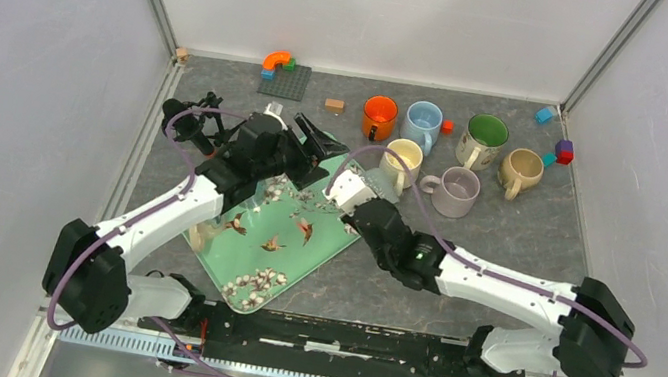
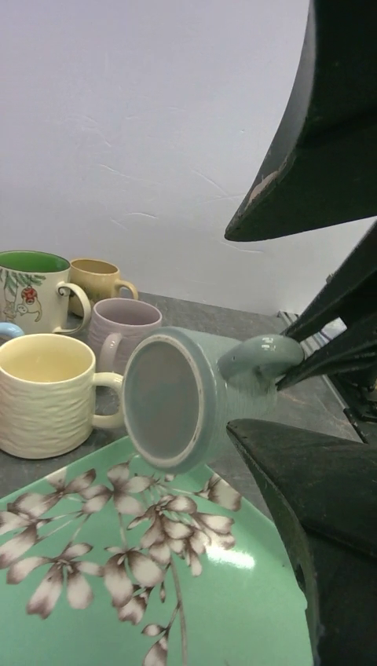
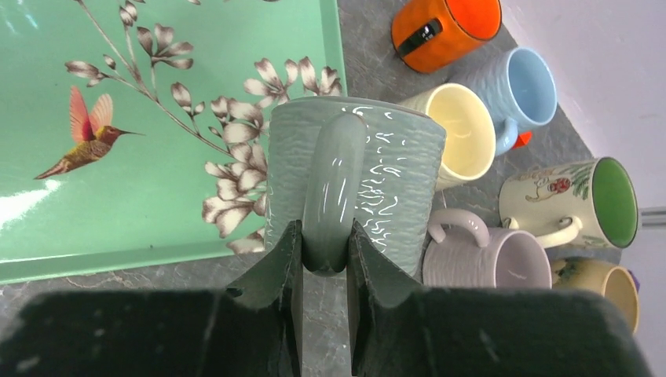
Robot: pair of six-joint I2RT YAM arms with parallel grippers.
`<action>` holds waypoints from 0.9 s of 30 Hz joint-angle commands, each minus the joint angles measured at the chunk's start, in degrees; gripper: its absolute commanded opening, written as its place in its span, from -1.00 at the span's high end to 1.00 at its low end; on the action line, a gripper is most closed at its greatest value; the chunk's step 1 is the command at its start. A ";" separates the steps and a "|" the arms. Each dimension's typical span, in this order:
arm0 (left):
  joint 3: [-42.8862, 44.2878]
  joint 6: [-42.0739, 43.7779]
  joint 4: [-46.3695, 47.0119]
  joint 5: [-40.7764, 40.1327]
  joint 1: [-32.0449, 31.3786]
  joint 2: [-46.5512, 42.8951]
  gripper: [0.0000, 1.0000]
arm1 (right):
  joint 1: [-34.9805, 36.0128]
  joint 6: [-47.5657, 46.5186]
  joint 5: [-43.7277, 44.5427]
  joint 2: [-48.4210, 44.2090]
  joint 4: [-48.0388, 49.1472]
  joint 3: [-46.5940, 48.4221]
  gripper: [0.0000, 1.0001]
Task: Turn the mug right side up
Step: Turn over the cup on the tray.
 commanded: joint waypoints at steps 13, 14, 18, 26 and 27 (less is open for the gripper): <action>3.42 9.60 -0.35 3.18 1.61 -0.60 -0.99 | -9.59 6.65 -8.49 -8.79 -25.72 8.08 1.00; 3.42 9.81 -0.35 3.34 1.58 -0.48 -0.99 | -9.91 6.83 -8.85 -8.80 -27.06 8.34 1.00; 3.60 10.34 0.07 5.15 1.61 0.50 -0.99 | -11.68 7.40 -10.69 -8.36 -30.66 8.87 1.00; 1.52 11.88 -0.26 6.57 1.59 -0.09 -0.99 | -13.99 8.82 -13.45 -5.58 -38.12 10.83 1.00; 1.33 12.16 -0.50 6.84 1.55 -0.18 -0.99 | -14.17 8.95 -14.09 -5.25 -39.03 11.17 1.00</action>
